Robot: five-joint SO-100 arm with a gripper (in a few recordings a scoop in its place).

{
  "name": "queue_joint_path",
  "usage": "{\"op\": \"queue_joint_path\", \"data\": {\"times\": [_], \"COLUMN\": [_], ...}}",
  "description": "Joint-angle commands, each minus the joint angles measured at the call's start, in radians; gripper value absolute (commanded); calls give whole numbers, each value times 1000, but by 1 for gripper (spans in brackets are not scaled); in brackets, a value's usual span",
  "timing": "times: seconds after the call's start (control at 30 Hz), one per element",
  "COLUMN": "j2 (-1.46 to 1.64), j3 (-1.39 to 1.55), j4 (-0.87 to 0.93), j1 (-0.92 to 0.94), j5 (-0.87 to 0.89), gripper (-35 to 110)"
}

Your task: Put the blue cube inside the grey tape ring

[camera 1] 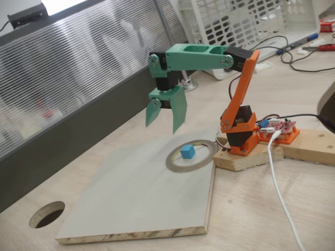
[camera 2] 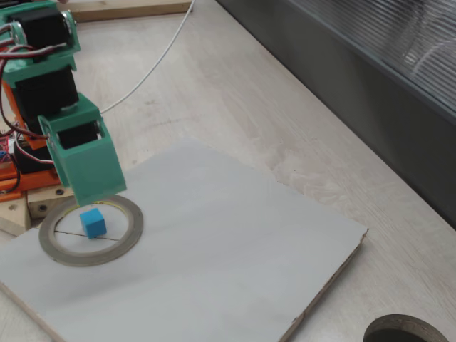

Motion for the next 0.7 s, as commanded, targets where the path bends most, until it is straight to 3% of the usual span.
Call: {"op": "queue_joint_path", "data": {"times": [0.0,0.4,0.67], "j2": [40,51,35], "j3": [-34,-35,-21], "j4": [34,34,32], "j1": [0,8,8], "j5": [18,18,18], "gripper": [45,1,-1]}}
